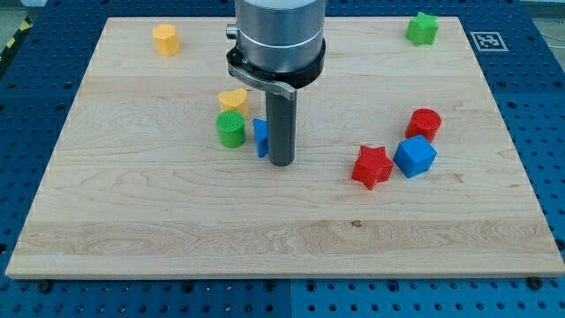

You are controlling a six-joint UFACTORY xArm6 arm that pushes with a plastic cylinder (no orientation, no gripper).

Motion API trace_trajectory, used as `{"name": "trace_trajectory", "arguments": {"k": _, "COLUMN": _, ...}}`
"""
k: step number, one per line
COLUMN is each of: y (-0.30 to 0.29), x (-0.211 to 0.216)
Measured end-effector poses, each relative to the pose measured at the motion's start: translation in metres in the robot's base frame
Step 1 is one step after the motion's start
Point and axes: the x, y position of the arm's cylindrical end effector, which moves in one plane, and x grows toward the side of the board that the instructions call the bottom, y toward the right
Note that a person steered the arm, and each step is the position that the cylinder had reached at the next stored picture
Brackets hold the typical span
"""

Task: Push the triangle into the green circle

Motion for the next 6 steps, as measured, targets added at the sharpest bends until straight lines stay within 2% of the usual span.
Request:
{"name": "trace_trajectory", "arguments": {"k": 2, "y": -0.002, "x": -0.016}}
{"name": "trace_trajectory", "arguments": {"k": 6, "y": -0.029, "x": -0.016}}
